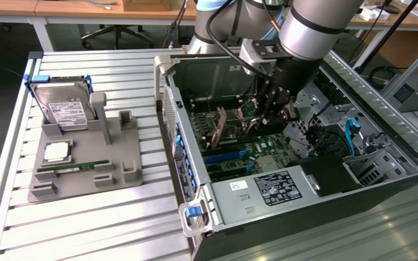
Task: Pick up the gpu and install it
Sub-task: 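Insert the gpu into the slot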
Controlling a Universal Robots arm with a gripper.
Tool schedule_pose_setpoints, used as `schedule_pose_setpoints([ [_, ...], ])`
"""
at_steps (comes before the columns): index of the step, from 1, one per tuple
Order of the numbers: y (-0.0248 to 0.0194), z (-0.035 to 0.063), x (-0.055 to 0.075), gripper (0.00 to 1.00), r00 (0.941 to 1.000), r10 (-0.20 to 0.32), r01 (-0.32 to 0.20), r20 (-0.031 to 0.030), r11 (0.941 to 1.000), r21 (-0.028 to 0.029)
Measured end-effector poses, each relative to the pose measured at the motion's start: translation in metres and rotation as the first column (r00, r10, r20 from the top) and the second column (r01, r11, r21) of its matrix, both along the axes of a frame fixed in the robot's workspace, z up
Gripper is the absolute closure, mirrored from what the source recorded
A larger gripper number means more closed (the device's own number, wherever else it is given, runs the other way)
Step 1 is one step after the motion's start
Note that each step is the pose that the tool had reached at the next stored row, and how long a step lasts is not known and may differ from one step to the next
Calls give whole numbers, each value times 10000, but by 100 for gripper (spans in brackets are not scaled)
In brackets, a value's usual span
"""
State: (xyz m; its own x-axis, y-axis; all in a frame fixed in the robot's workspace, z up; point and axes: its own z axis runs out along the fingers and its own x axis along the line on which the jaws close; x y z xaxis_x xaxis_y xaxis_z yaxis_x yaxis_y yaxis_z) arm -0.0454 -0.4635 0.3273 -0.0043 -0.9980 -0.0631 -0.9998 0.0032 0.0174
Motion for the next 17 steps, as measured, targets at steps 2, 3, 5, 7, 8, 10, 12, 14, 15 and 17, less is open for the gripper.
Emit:
schedule_pose_setpoints([
  [2, -5, 0, 0, 73, 10000, 0, 0, 0, 10000, 0],
  [3, -8, 0, 0, 73, 10000, 0, 0, 0, 10000, 0],
  [5, -14, 0, 0, 73, 10000, 0, 0, 0, 10000, 0],
  [7, -20, 0, 0, 73, 10000, 0, 0, 0, 10000, 1],
  [8, -23, 0, 0, 73, 10000, 0, 0, -1, 10000, 0],
  [10, -36, 0, 0, 73, 10000, 0, 0, 0, 10000, 0],
  [12, -47, 0, 0, 73, 10000, 0, 0, 0, 10000, 0],
  [14, -60, 0, 0, 73, 10000, 0, 0, 0, 10000, 1],
  [15, -67, 0, 0, 73, 10000, 0, 0, 0, 10000, 1],
  [17, -79, 0, 0, 73, 10000, 0, 0, 0, 10000, 0],
])
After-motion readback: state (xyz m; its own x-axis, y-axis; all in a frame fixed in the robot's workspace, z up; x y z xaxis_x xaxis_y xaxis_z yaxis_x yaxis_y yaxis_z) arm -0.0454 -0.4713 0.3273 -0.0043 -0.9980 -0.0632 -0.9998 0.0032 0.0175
